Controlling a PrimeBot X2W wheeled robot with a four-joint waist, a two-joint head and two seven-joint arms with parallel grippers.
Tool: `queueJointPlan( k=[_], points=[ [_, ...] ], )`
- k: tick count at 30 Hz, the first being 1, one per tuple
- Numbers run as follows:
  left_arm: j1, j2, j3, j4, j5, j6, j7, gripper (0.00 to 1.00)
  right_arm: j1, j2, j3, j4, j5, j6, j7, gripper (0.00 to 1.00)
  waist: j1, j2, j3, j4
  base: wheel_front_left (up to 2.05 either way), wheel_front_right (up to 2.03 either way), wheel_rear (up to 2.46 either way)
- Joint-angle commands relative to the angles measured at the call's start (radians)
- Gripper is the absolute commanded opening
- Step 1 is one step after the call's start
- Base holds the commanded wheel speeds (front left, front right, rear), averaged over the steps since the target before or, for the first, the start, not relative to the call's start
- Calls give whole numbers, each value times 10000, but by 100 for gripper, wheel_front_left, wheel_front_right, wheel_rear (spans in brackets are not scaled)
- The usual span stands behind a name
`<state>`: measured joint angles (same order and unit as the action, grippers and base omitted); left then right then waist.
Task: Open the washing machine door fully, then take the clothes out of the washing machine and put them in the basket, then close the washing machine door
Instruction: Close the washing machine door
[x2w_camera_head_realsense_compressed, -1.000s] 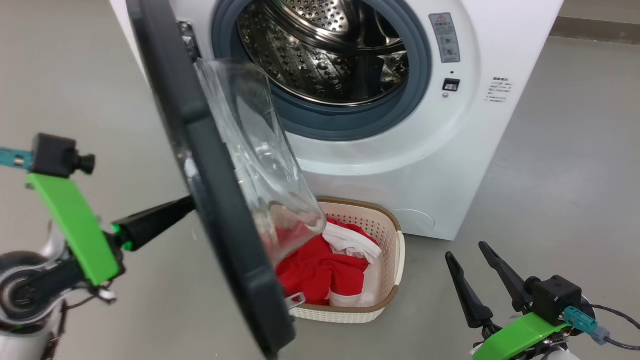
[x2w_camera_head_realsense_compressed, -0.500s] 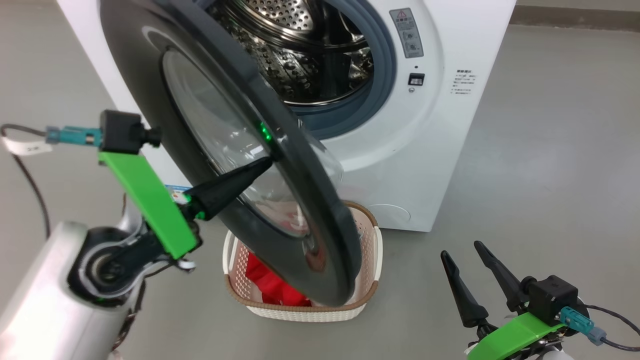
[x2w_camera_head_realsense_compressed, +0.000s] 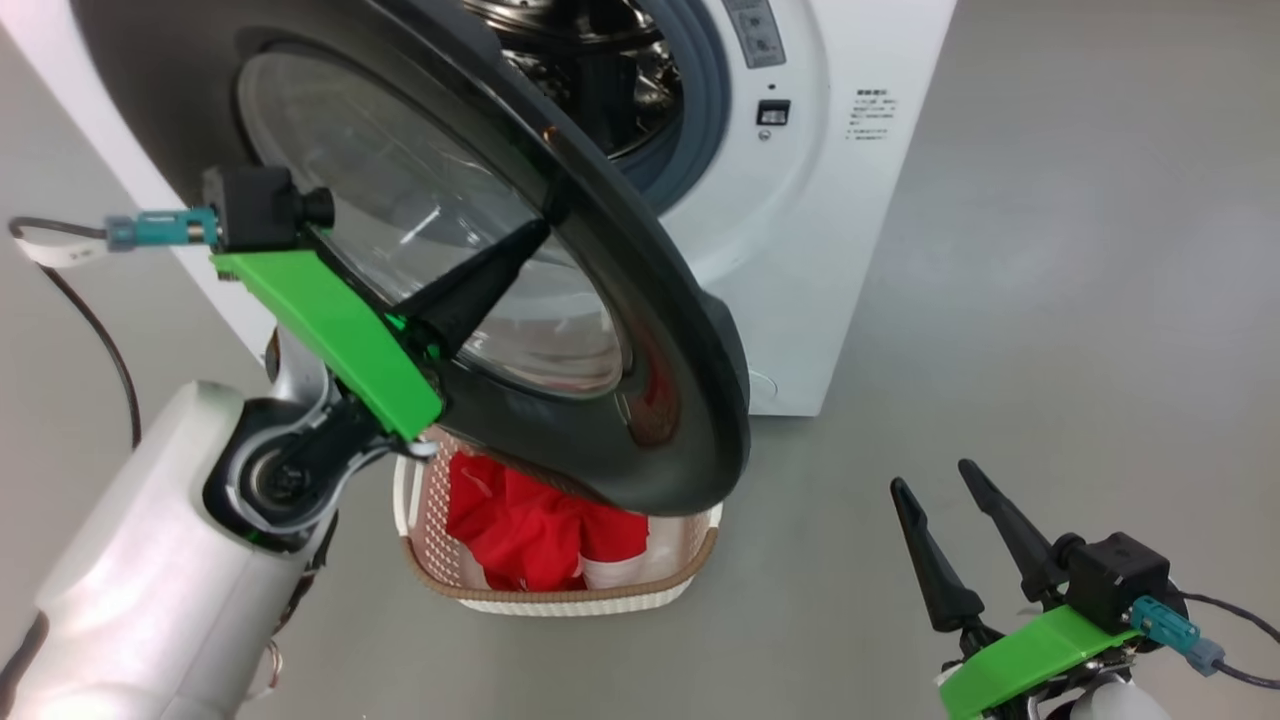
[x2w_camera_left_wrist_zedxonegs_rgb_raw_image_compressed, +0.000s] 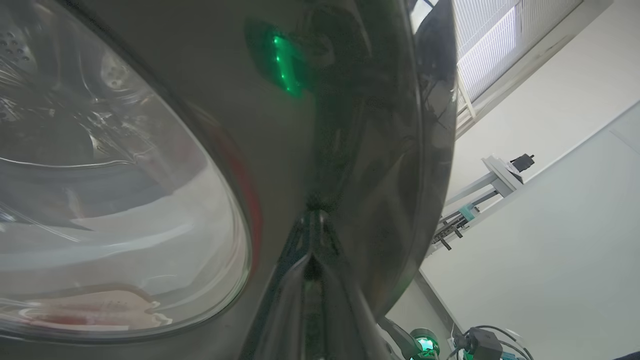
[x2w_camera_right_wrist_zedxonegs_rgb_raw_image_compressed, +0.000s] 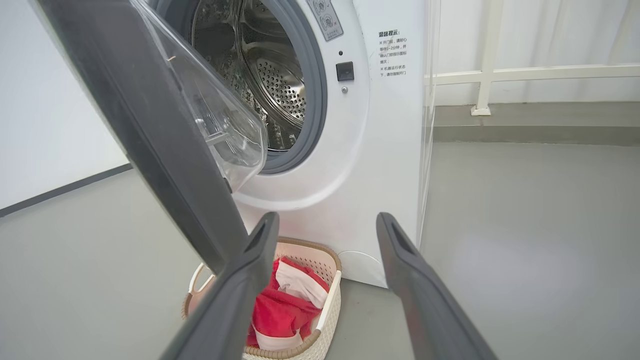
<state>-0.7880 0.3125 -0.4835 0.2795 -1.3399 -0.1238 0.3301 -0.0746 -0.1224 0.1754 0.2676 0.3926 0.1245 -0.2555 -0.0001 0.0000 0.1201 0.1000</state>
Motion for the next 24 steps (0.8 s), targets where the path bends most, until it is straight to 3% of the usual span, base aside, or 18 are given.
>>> queueJointPlan(
  k=[1,15,24],
  points=[
    [-660,274,297,-86,-57,-69,-287,0,-417,-26,154,-281,-174,62,-63,100,1,0,207,-214,0,0,0],
    [-2136,478,-245,1034,-549,-69,-2373,0,-907,125,-73,-409,-317,62,-63,100,1,0,1076,-867,0,0,0],
    [-2993,752,-679,1400,-778,-69,-3094,0,-1213,301,-111,-487,-400,62,-63,100,1,0,1616,-1270,0,0,0]
  ],
)
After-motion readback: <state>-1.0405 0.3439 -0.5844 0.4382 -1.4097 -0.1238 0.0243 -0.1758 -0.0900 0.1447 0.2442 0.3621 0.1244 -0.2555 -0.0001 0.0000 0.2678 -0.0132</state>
